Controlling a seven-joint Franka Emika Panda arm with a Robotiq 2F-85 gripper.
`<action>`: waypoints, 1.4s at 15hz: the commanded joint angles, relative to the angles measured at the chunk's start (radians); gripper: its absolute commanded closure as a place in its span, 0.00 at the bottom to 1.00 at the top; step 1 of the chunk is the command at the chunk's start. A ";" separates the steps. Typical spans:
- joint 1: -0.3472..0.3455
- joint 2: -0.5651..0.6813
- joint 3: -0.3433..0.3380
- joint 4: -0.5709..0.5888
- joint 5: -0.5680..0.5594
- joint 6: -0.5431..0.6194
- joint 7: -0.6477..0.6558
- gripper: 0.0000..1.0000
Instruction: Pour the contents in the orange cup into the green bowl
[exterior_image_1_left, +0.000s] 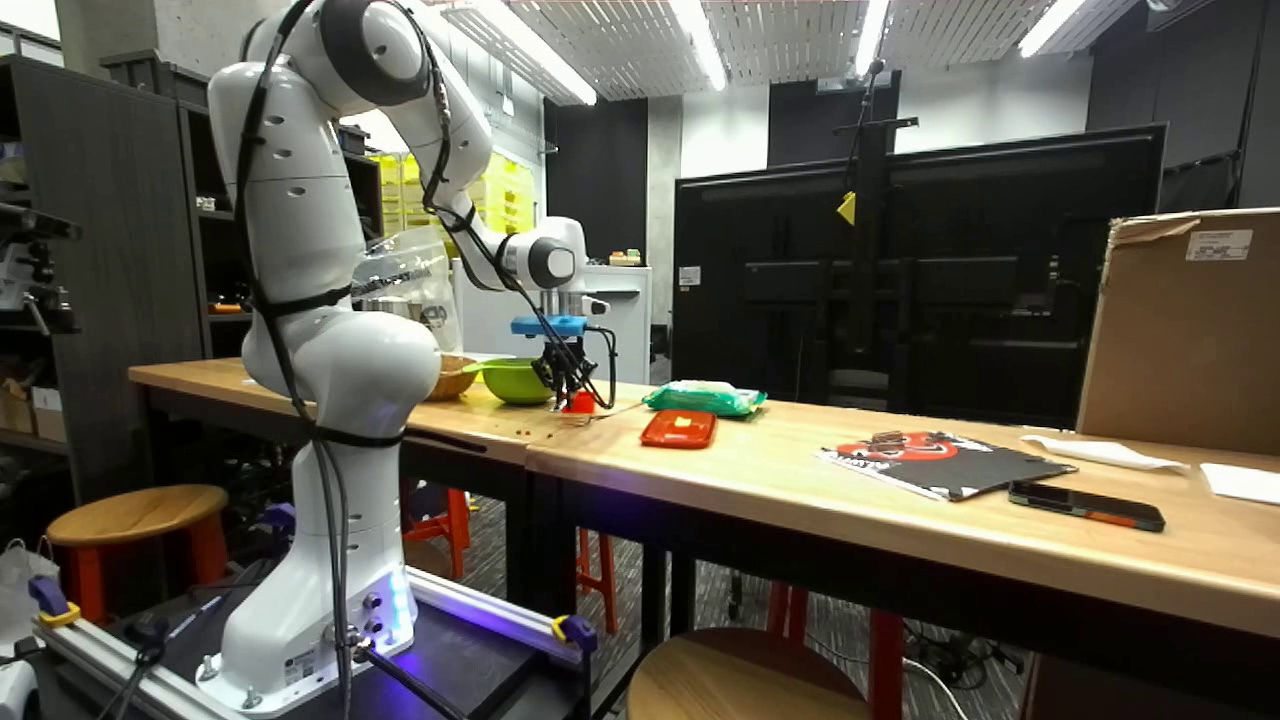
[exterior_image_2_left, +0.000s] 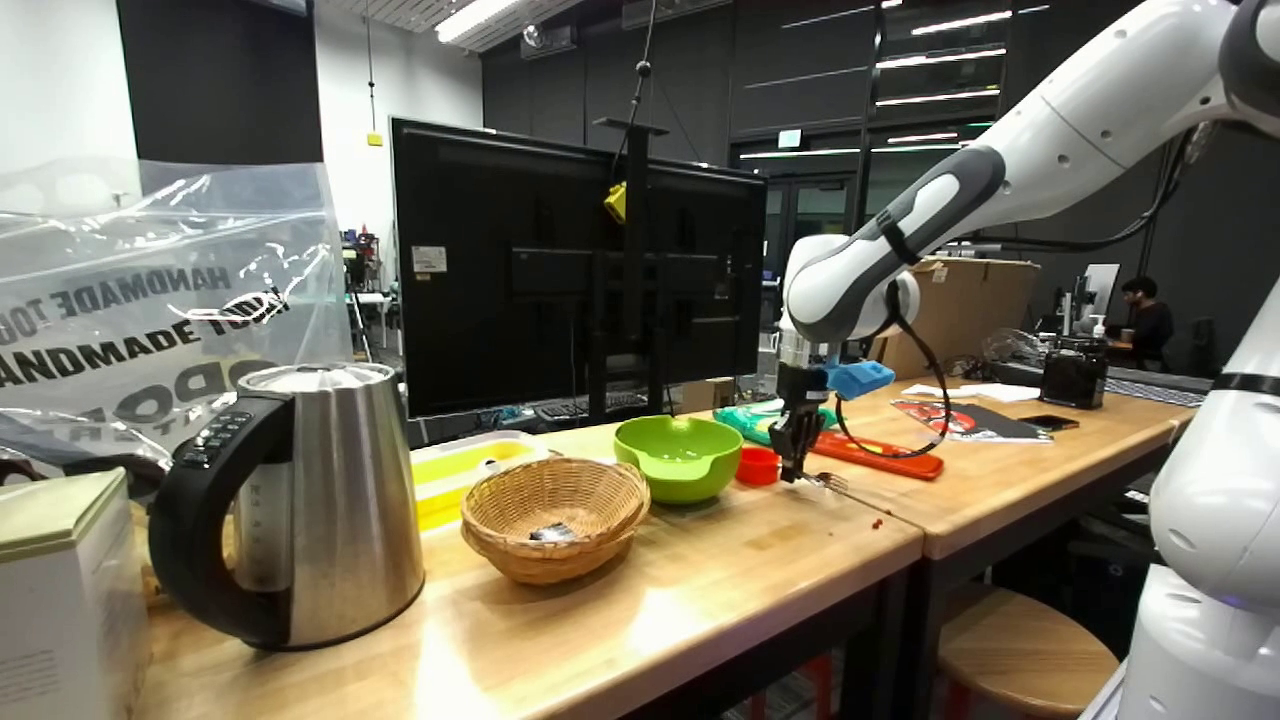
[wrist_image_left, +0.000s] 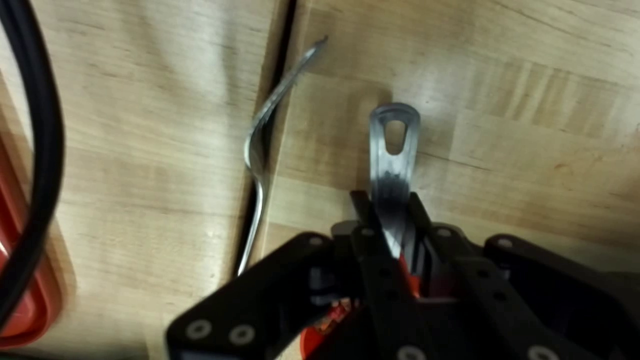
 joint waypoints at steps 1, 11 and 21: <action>-0.008 -0.008 -0.001 0.012 0.015 -0.017 -0.021 0.96; -0.024 -0.052 0.010 0.023 -0.018 -0.044 0.015 0.96; -0.033 -0.152 0.051 0.038 -0.107 -0.138 0.111 0.96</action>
